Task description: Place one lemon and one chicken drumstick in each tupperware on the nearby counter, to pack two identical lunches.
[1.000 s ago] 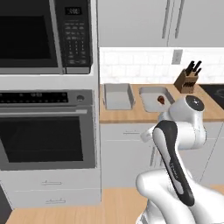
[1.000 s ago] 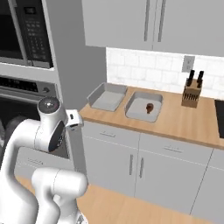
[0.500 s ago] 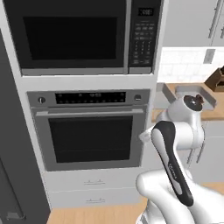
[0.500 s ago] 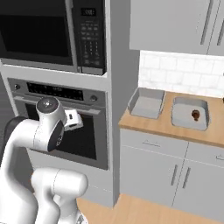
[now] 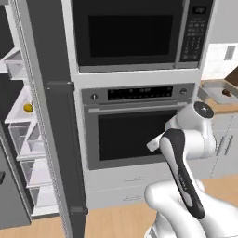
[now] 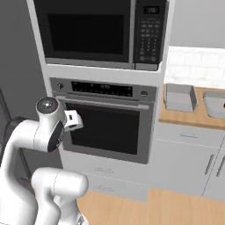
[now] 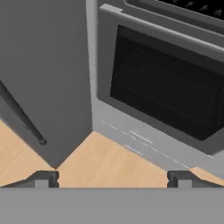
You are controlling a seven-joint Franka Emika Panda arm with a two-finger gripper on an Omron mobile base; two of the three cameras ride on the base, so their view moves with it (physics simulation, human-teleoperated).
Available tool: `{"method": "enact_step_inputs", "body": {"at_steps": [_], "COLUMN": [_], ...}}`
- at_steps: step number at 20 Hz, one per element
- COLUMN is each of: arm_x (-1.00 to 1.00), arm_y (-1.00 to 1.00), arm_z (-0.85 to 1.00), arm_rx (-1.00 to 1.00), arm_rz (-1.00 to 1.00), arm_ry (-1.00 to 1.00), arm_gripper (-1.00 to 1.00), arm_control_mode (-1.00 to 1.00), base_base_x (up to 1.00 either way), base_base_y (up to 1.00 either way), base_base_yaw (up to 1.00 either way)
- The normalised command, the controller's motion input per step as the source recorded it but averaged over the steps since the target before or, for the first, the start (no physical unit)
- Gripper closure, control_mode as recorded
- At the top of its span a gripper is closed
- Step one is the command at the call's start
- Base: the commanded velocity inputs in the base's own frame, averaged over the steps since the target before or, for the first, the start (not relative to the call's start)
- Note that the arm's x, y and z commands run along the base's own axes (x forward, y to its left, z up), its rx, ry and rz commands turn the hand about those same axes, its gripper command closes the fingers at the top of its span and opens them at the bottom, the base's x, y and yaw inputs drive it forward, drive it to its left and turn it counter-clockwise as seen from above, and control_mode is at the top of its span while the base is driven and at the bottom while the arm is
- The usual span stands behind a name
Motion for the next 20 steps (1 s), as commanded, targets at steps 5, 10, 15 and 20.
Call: {"method": "enact_step_inputs", "body": {"at_steps": [5,10,15,20], "arm_x": [0.0,0.0,0.0,0.0], "arm_y": [0.0,0.0,0.0,0.0], "arm_z": [0.0,0.0,0.0,0.0], "arm_rx": [0.0,0.0,0.0,0.0], "arm_rz": [0.0,0.0,0.0,0.0], "arm_ry": [0.0,0.0,0.0,0.0], "arm_gripper": [-1.0,-1.0,-1.0,-1.0], "arm_control_mode": [1.0,1.0,1.0,1.0], "base_base_x": [-1.0,-0.56,0.01,0.12], "base_base_y": [0.78,0.99,1.0,1.0], "base_base_yaw": [-0.24,-0.15,-0.08,-0.1]}}
